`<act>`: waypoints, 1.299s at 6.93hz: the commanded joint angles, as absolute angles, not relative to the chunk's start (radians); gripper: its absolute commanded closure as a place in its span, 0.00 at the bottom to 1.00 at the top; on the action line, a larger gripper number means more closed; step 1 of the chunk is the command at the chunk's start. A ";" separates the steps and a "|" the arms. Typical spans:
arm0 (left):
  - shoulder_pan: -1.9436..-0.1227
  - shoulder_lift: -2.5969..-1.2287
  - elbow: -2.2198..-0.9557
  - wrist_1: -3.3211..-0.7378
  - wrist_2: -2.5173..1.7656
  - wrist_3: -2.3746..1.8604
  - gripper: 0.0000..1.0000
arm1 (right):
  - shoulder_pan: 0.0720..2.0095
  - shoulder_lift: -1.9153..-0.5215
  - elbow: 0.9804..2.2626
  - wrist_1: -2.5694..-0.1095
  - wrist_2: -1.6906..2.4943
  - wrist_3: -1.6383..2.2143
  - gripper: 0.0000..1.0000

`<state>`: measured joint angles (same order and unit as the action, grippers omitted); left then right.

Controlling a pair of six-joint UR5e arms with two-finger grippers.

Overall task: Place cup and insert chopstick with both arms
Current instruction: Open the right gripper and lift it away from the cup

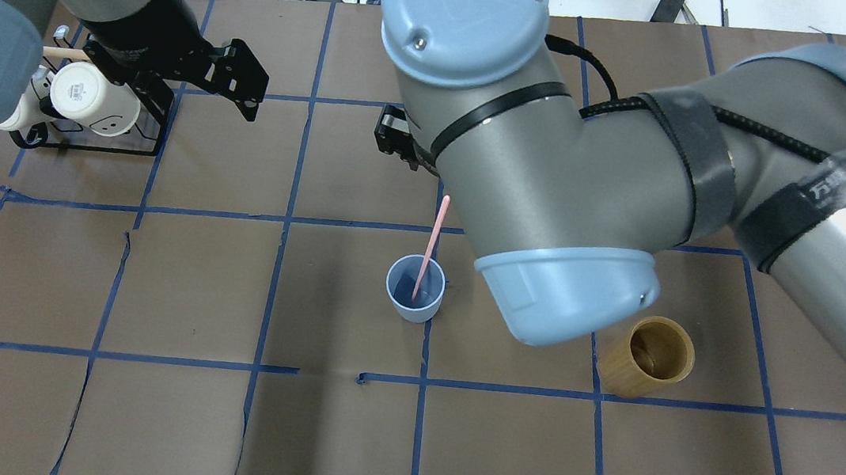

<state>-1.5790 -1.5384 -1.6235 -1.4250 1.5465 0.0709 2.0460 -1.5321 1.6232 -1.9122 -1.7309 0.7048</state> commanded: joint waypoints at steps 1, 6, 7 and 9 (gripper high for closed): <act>-1.583 -1.539 -1.623 -1.425 1.548 0.071 0.00 | 1.931 -1.534 1.524 -1.713 -1.721 0.596 0.00; -1.571 -1.542 -1.586 -1.552 1.583 -0.038 0.00 | 1.686 -1.566 1.508 -1.565 -1.715 0.158 0.00; -1.577 -1.546 -1.585 -1.548 1.585 -0.038 0.00 | 1.642 -1.574 1.509 -1.524 -1.671 0.084 0.00; -1.577 -1.545 -1.585 -1.546 1.583 -0.034 0.00 | 1.606 -1.581 1.511 -1.484 -1.605 0.038 0.00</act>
<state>-1.5762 -1.5441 -1.5851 -1.5466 1.5831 -0.0352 1.6250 -1.5753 1.5100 -1.5167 -1.6296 0.0669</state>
